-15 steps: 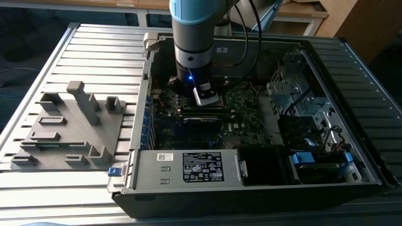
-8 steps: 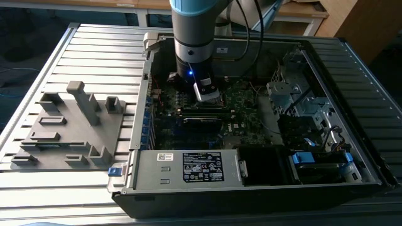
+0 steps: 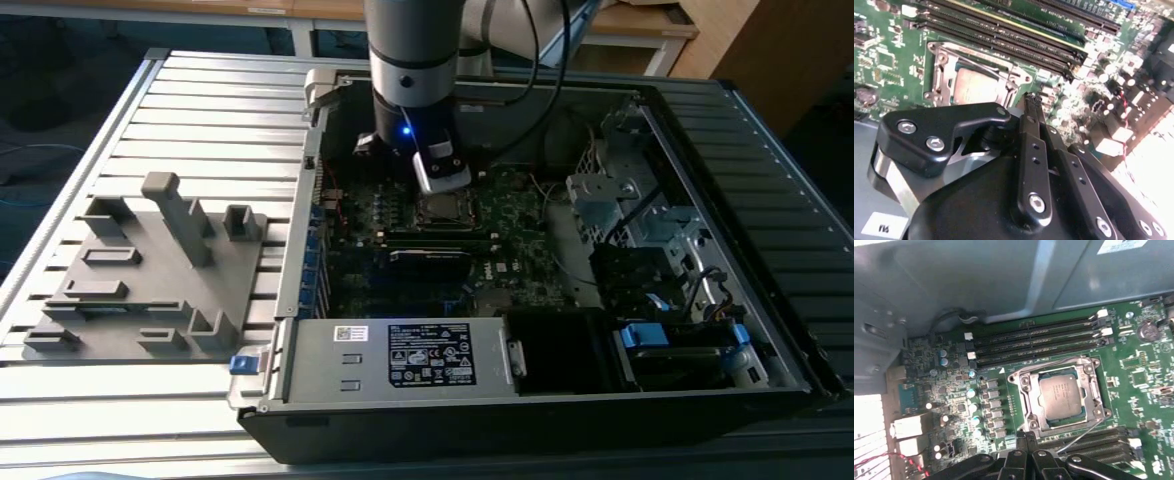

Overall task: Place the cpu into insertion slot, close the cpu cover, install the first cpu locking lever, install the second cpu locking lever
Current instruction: 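Install the second cpu locking lever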

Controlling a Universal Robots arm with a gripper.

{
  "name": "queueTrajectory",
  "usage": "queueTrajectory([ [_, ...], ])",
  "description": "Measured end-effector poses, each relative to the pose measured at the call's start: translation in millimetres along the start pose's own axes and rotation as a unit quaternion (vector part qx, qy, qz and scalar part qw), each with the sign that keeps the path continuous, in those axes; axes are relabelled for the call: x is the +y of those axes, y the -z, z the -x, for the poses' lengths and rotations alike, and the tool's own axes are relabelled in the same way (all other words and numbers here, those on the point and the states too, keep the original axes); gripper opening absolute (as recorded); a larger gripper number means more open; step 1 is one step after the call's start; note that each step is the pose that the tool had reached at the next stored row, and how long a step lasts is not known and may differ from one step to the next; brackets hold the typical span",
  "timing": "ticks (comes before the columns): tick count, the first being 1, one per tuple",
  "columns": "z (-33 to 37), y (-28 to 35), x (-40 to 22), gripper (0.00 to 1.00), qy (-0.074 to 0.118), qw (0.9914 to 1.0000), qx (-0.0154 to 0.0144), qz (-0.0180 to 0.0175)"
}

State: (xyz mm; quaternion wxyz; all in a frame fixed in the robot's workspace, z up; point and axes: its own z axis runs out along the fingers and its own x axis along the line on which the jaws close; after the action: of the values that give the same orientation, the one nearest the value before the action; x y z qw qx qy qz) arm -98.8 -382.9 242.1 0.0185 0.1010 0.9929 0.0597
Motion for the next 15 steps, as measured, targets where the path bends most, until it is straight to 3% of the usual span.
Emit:
queueTrajectory([
  [7,2.7,6.8,1.4,0.11,0.000,1.00000,-0.0001,-0.0005],
  [15,18.5,6.3,3.7,0.11,-0.003,0.99999,0.0003,-0.0025],
])
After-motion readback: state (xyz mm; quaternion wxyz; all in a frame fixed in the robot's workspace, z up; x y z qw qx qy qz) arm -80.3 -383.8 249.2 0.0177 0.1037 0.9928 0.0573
